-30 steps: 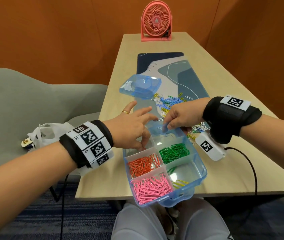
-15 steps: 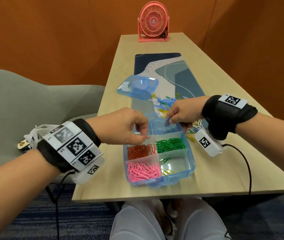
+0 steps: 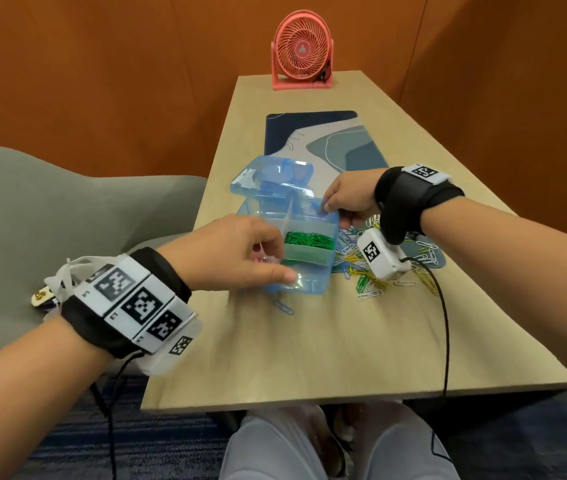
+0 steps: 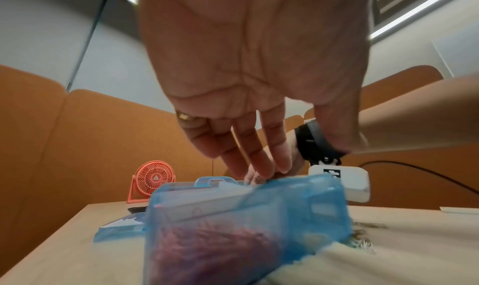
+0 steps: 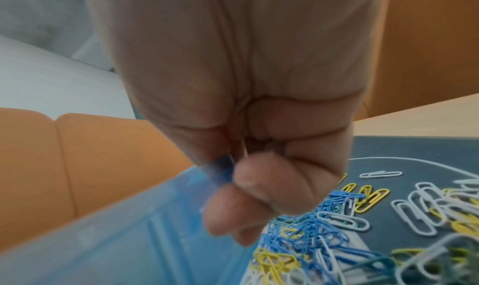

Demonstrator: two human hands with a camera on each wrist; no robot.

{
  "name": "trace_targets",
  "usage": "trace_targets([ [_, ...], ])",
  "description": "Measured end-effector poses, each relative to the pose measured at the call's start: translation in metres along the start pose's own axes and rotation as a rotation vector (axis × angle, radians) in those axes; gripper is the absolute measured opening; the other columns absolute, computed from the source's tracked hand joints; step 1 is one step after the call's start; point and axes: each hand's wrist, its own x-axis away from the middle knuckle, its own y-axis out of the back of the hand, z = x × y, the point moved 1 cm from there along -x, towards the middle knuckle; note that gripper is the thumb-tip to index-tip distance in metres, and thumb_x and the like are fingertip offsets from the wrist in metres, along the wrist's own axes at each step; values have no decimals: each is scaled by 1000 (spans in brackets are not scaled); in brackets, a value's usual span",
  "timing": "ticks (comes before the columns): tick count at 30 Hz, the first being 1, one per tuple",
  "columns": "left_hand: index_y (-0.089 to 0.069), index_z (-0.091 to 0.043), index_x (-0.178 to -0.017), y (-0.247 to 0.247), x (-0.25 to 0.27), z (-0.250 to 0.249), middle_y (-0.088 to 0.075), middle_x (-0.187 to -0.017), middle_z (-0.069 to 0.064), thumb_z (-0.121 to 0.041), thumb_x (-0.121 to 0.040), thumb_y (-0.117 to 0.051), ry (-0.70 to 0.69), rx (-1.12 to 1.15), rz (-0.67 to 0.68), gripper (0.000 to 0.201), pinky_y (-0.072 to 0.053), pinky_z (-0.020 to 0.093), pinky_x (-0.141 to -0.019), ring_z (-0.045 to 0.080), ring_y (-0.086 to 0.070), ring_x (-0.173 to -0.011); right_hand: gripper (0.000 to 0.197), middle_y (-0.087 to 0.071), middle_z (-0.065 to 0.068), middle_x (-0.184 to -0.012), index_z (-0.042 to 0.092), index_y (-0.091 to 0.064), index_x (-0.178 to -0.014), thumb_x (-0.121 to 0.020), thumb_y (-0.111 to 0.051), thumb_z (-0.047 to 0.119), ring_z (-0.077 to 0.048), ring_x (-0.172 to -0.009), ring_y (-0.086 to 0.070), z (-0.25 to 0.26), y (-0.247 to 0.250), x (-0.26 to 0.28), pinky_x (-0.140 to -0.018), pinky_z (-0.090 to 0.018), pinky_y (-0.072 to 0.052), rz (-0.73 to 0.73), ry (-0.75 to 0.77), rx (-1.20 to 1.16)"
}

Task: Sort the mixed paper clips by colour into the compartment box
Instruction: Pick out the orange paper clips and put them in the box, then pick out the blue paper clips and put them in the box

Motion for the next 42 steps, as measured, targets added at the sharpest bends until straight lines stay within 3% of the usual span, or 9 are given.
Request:
trace_targets([
  [5, -56, -30, -90, -8, -6, 11, -58, -90, -16, -42, -78, -67, -5, -351, -56, 20, -27, 27, -75, 11, -48, -91, 27, -56, -13, -52, -9, -59, -115, -95, -51, 8, -20, -44, -49, 9, 1, -18, -46, -22, -43, -36, -38, -76],
  [8, -58, -26, -94, -11, -7, 20, -58, -91, -12, -31, -83, -63, 35, -351, -68, 14, -33, 28, -73, 13, -50, -88, 21, -55, -8, -42, -6, -59, -109, -94, -53, 7, -15, -34, -48, 17, -4, -24, -43, -20, -42, -49, -42, -76],
  [15, -53, -16, -96, -17, -6, 43, -48, -96, 0, -17, -92, -49, 72, -325, -24, 5, -42, 34, -70, 21, -49, -80, 35, -58, -14, -65, -10, -49, -117, -103, -37, 20, -18, -44, -54, 24, -21, -26, -47, -24, -45, -61, -6, -229],
  [18, -50, -20, -96, -17, -6, 50, -46, -94, -1, -18, -93, -46, 101, -348, -51, 5, -47, 40, -69, 23, -50, -79, 26, -68, -20, -81, -8, -62, -99, -94, -42, 8, -28, -63, -64, 20, -18, -11, -64, -35, -58, -109, 47, 74],
  [20, -49, -21, -94, -15, -8, 52, -45, -94, -1, -17, -93, -46, 112, -349, -70, 5, -47, 39, -66, 23, -49, -77, 22, -71, -13, -88, 2, -70, -91, -88, -49, 9, -25, -74, -66, 16, -22, 3, -71, -31, -57, -137, 139, 362],
  [24, -41, -25, -87, -14, -14, 51, -42, -92, -3, -18, -93, -47, 119, -354, -68, 11, -44, 35, -65, 20, -46, -78, 24, -68, 2, -103, 17, -69, -110, -87, -60, 20, -16, -97, -61, 11, -49, 31, -84, -23, -46, -20, 304, 523],
  [30, -50, -20, -92, -20, -14, 45, -44, -94, -1, -18, -93, -47, 121, -366, -47, 3, -44, 34, -64, 18, -44, -77, 10, -55, 15, -65, 16, -69, -92, -83, -64, 13, 0, -59, -50, 0, -68, 40, -46, -7, -37, 73, 376, 546],
  [36, -52, -19, -96, -21, -15, 39, -44, -95, -2, -19, -94, -47, 113, -366, -35, 5, -37, 29, -63, 17, -44, -80, 15, -68, 4, -80, 14, -71, -88, -83, -58, 8, -10, -70, -56, 1, -61, 47, -59, -17, -43, 132, 325, 693],
  [42, -51, -19, -95, -23, -15, 34, -41, -92, -3, -20, -93, -49, 103, -372, -40, 4, -32, 28, -61, 17, -44, -79, 11, -62, 0, -87, 16, -67, -90, -86, -63, 25, -13, -71, -51, 19, -101, 67, -61, -22, -39, 139, 584, 600],
])
